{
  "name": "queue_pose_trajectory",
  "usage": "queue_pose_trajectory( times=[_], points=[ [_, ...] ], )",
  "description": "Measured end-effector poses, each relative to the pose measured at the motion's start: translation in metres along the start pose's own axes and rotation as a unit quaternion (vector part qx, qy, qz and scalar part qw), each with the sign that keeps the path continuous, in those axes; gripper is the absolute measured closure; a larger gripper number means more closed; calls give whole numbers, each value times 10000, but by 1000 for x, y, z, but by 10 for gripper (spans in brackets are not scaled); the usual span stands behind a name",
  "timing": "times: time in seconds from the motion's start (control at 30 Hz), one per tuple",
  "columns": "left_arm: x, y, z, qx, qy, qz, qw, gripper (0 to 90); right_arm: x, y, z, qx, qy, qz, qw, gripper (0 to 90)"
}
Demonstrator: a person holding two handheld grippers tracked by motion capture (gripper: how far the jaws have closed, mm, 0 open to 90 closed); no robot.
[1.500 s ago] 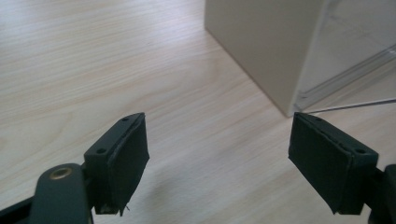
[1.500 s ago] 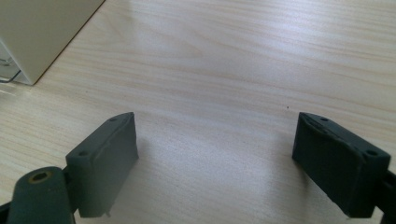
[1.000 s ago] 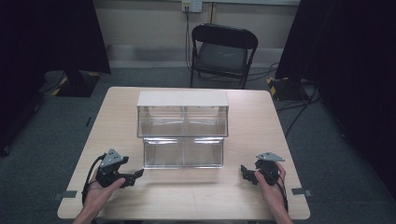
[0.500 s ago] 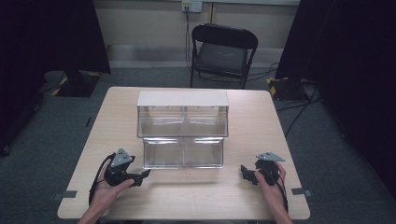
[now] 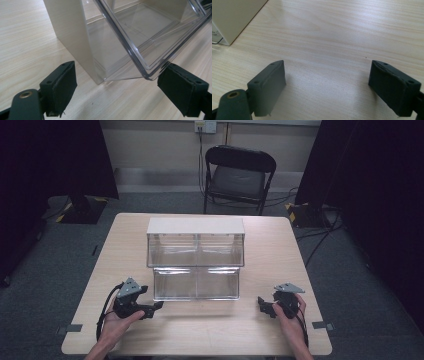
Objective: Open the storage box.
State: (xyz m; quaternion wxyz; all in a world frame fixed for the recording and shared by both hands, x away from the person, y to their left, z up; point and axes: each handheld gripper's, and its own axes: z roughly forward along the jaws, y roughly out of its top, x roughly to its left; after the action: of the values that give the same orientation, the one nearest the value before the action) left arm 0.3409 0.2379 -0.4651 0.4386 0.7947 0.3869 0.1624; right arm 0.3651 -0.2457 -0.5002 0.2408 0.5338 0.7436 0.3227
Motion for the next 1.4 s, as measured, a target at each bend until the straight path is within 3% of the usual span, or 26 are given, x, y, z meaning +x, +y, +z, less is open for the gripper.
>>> queue_pose_trajectory(
  times=[0.57, 1.17, 1.4],
  points=[
    [-2, 0, -5, -112, -145, -79, 9998, 161, 0, 0, 0, 0, 0, -2, 10000, 133],
    [-4, 0, -8, -233, -148, -69, 9996, 159, 0, 0, 0, 0, -1, 2, 10000, 133],
    [-5, 1, -10, -287, -96, 56, 9995, 158, 0, 0, 0, 1, 0, 2, 10000, 133]
  ],
)
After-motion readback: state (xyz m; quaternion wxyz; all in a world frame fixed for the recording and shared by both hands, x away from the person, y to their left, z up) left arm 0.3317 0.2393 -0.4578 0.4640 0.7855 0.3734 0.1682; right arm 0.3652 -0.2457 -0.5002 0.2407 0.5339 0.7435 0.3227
